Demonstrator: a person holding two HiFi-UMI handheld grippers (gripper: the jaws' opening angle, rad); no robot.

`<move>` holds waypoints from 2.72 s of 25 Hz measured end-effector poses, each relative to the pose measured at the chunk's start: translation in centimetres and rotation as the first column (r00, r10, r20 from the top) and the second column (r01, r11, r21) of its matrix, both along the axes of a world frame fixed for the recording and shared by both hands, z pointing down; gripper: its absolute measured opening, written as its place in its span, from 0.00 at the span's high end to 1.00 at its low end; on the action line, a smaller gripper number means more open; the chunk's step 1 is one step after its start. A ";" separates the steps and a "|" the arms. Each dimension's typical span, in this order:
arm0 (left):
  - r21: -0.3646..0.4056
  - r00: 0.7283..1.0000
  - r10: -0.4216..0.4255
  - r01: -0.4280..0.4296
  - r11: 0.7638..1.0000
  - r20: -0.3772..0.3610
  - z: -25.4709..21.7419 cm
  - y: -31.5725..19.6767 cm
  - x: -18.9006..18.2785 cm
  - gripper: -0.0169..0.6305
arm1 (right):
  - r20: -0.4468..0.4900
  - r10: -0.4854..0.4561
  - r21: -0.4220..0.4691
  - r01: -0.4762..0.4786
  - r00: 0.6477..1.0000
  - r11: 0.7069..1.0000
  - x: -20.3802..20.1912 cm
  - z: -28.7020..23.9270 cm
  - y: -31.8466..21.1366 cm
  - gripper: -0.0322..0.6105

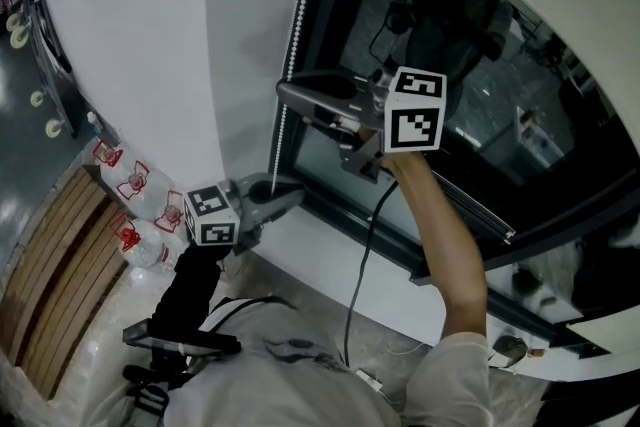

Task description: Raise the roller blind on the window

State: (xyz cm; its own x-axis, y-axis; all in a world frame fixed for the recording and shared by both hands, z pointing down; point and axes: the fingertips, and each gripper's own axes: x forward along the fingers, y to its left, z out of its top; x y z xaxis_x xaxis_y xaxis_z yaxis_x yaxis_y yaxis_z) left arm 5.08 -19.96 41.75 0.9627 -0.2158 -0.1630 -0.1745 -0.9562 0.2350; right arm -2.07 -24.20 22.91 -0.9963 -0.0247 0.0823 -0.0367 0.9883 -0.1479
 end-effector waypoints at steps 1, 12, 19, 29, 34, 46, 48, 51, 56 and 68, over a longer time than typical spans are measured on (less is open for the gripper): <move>-0.001 1.000 -0.001 0.001 1.000 0.000 -0.1 0.0 0.0 0.98 | -0.004 -0.003 -0.008 0.003 1.000 1.000 -0.1 0.7 0.2 0.94; -0.001 1.000 -0.003 0.003 1.000 0.000 -0.2 0.3 0.3 0.98 | -0.131 -0.006 -0.117 -0.009 0.991 0.993 0.0 11.4 2.1 0.94; 0.006 1.000 0.003 -0.003 1.000 -0.005 -0.4 0.2 0.2 0.98 | -0.100 0.018 -0.113 -0.030 0.995 0.993 0.5 11.7 1.8 0.94; -0.005 1.000 0.003 -0.003 1.000 -0.004 0.1 0.3 0.2 0.98 | 0.047 0.040 0.011 -0.041 0.998 0.999 0.4 3.0 -0.7 0.74; -0.012 1.000 0.000 0.000 1.000 0.001 0.5 0.3 0.2 0.98 | 0.111 0.026 0.122 -0.039 0.993 0.992 -0.2 -5.0 -1.8 0.74; -0.024 1.000 -0.010 0.010 1.000 -0.004 0.9 -0.1 -0.1 0.98 | 0.178 -0.007 0.239 -0.036 0.984 0.970 -0.6 -16.1 -3.0 0.79; -0.023 1.000 -0.009 0.009 1.000 -0.003 0.9 -0.2 0.0 0.98 | 0.176 -0.001 0.239 -0.042 0.984 0.970 -0.5 -16.8 -3.2 0.84; -0.022 1.000 -0.009 0.009 1.000 -0.003 1.0 -0.2 0.0 0.98 | 0.161 0.005 0.236 -0.043 0.987 0.971 -0.4 -17.1 -3.1 0.93; -0.029 1.000 0.006 -0.006 1.000 -0.005 1.3 -0.1 0.2 0.98 | 0.139 -0.032 0.174 0.007 0.990 0.985 -0.2 -16.9 -2.2 0.94; -0.049 1.000 0.023 -0.023 0.999 0.004 1.7 0.3 0.7 0.98 | 0.092 -0.012 0.123 0.001 0.996 0.992 -0.3 -11.9 -1.5 0.95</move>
